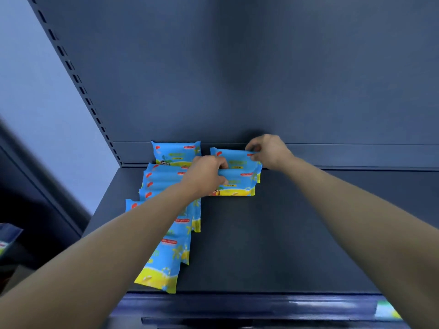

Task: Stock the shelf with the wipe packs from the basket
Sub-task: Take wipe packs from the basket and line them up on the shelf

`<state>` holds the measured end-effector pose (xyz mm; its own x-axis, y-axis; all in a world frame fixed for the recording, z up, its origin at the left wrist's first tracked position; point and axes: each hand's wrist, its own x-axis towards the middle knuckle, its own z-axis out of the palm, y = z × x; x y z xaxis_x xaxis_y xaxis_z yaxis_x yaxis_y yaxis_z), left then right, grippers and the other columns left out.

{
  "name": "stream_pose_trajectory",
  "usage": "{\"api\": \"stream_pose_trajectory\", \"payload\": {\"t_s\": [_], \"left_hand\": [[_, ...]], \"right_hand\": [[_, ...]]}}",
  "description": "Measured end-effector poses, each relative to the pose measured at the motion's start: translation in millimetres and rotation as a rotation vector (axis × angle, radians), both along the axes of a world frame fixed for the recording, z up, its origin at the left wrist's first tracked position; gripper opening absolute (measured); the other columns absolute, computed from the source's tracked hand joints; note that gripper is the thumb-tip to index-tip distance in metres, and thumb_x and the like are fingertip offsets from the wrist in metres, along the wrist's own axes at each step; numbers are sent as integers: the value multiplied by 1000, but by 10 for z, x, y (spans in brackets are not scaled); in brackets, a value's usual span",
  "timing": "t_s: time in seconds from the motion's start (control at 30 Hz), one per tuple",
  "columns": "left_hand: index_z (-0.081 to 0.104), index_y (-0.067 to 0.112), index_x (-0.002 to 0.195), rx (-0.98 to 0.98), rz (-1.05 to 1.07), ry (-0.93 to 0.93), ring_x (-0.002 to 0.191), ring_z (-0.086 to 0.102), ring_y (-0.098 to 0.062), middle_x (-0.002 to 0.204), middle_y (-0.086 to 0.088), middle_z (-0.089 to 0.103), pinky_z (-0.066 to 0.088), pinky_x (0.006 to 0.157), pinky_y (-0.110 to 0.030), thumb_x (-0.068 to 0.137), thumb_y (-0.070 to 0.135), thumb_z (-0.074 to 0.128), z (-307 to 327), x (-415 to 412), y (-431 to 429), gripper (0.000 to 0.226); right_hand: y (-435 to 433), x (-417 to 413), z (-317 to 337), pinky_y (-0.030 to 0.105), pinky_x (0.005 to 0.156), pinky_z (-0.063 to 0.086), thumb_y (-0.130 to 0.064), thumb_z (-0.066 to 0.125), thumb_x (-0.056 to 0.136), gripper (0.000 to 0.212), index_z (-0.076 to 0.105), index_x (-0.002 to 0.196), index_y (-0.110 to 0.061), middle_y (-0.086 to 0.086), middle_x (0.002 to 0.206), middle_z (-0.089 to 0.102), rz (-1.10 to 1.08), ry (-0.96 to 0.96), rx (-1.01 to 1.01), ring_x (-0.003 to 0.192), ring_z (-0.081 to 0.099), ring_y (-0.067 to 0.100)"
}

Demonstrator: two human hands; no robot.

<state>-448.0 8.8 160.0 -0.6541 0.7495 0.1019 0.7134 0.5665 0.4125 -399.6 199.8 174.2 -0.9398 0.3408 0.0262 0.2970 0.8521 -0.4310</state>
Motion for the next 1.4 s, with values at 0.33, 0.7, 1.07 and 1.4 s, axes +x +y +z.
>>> {"api": "stream_pose_trajectory", "payload": {"t_s": [0.33,0.7,1.07,1.4], "left_hand": [[56,13,118,-180,26,180,111,46,-23,114,-4,55,30,98,-36,83,33,65,-131,-339,256,42],[48,15,124,-167,20,261,114,43,-23,120,-5,50,28,99,-35,82,33,65,-177,-321,218,49],[52,15,120,116,-78,442,108,45,-24,114,-4,52,23,94,-30,85,26,60,442,144,-231,37],[59,4,109,321,-232,645,101,53,-35,106,-13,58,24,89,-33,77,19,71,1022,1006,-623,37]], "right_hand": [[38,-70,-164,36,83,51,7,47,84,32,67,102,-10,8,108,65,-7,115,82,98,59,26],[-88,55,-40,39,83,47,-8,43,94,26,61,114,-6,11,116,58,5,213,188,106,53,29],[-532,644,455,36,97,32,-19,49,94,38,50,130,-9,8,133,48,15,246,458,120,41,28],[-1103,1741,965,45,92,38,-13,63,84,43,54,123,2,18,123,55,-65,342,710,117,49,37]]}}
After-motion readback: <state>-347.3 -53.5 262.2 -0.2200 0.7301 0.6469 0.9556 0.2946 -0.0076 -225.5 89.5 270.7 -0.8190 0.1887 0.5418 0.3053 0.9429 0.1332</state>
